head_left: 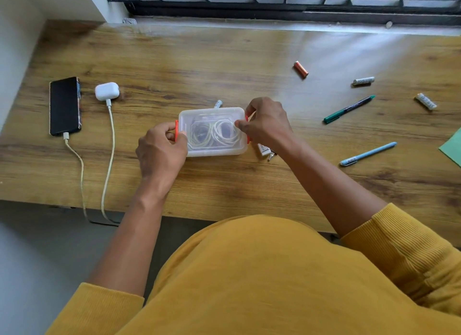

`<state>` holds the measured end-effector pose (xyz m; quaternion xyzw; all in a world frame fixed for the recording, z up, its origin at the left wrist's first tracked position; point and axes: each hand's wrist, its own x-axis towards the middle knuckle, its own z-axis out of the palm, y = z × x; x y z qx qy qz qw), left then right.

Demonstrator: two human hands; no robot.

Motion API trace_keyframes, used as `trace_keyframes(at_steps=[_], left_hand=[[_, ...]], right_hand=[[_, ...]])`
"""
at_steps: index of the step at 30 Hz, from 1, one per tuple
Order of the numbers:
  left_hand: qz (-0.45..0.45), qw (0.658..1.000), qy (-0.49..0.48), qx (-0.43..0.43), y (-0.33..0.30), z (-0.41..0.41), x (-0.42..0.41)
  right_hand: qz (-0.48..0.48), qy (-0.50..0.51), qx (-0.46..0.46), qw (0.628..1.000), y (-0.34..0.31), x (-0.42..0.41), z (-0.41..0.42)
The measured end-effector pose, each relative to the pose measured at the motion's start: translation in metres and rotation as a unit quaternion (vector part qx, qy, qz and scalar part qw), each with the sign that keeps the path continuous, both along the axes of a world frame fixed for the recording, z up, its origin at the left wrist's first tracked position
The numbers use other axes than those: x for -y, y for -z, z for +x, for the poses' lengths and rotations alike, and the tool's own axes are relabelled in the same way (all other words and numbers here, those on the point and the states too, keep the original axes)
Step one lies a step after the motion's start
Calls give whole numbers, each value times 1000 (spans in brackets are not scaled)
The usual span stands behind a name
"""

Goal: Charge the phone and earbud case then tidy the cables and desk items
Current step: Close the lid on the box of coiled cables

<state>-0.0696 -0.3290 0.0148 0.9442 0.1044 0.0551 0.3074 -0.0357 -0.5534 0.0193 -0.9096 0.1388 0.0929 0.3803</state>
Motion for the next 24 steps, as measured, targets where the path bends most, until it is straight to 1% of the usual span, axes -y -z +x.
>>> trace_keyframes(at_steps=[3,7,9,12,14,18,21,24], left_hand=[[-4,1000,-16,8,-9,2,6],[-24,1000,-9,18,-23,4,24],[-38,999,-3,15,-29,6,39],[-108,994,21,9,-38,8,68],[-152,987,43,8,-44,11,92],[-184,976,115,3,-47,19,142],[-204,966,161,-5,-52,23,191],[-255,944,205,-37,-53,26,243]], right_hand=[[17,13,3,1000,-2,7,-4],[109,58,5,992,-8,29,-11],[134,82,10,988,-13,44,-14],[170,121,15,978,-19,72,-17],[208,141,12,968,-23,95,-19],[260,171,15,950,-28,142,-30],[269,204,35,941,-32,188,-43],[252,237,61,936,-33,236,-57]])
